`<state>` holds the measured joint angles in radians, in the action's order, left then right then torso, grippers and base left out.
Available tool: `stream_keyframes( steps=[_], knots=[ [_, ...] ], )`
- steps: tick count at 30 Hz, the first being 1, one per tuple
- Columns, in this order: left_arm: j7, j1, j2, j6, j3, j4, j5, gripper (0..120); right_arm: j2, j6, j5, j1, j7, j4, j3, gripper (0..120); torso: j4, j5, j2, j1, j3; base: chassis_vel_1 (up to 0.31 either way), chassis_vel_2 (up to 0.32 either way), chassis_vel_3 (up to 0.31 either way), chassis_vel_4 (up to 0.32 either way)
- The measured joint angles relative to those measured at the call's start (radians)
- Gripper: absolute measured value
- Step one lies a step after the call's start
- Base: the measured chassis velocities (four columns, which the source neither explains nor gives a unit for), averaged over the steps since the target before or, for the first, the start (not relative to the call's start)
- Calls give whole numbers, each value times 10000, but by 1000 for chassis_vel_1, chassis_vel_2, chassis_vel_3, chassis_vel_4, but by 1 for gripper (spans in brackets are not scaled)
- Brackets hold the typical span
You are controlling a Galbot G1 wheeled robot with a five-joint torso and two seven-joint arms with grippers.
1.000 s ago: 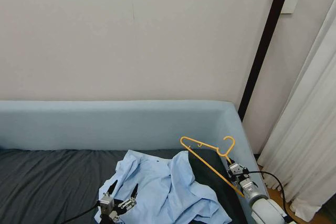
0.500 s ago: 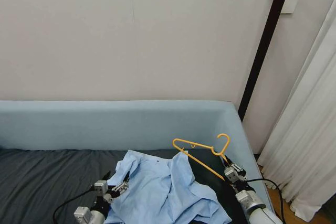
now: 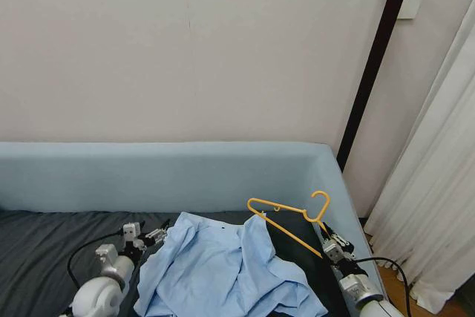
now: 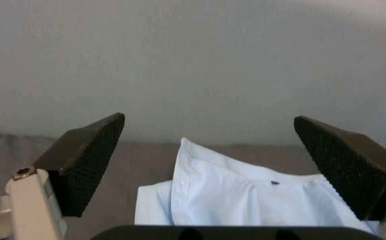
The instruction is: Pick up the clothes from the sofa and hang them on the clothes hanger.
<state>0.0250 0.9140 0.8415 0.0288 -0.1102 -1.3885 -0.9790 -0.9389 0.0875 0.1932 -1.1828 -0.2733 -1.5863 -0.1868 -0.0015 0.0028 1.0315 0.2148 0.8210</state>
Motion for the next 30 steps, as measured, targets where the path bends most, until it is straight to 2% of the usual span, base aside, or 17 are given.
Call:
stream_keyframes(
  steps=[4,5,10,11,16,23,30],
  knots=[
    [358,-1872,330,-307,1441,1857,-213,100,65,42,73,-439,0,-377,-295,6,1,1,0,1,1,0,0,0,0],
    [358,-1872,330,-307,1441,1857,-213,100,65,42,73,-439,0,-377,-295,6,1,1,0,1,1,0,0,0,0],
    [373,-3437,1458,-600,2359,4066,-186,99,217,68,66,-966,3,-755,-690,6,-1,1,1,1,0,0,0,0,0],
    [373,-3437,1458,-600,2359,4066,-186,99,217,68,66,-966,3,-755,-690,6,-1,1,1,1,0,0,0,0,0],
    [343,-4043,2480,-875,2423,5524,-6,99,366,68,-4,-1094,1,-919,-805,6,1,1,1,1,0,0,0,0,0],
    [394,-4344,2994,-1039,2107,6472,265,99,428,36,-49,-1047,0,-953,-727,6,0,0,1,1,-1,0,0,0,0],
    [860,-4583,3371,-847,1609,7720,973,98,456,-25,-155,-757,-2,-975,-382,6,4,1,0,1,-1,0,0,0,0]
  ],
)
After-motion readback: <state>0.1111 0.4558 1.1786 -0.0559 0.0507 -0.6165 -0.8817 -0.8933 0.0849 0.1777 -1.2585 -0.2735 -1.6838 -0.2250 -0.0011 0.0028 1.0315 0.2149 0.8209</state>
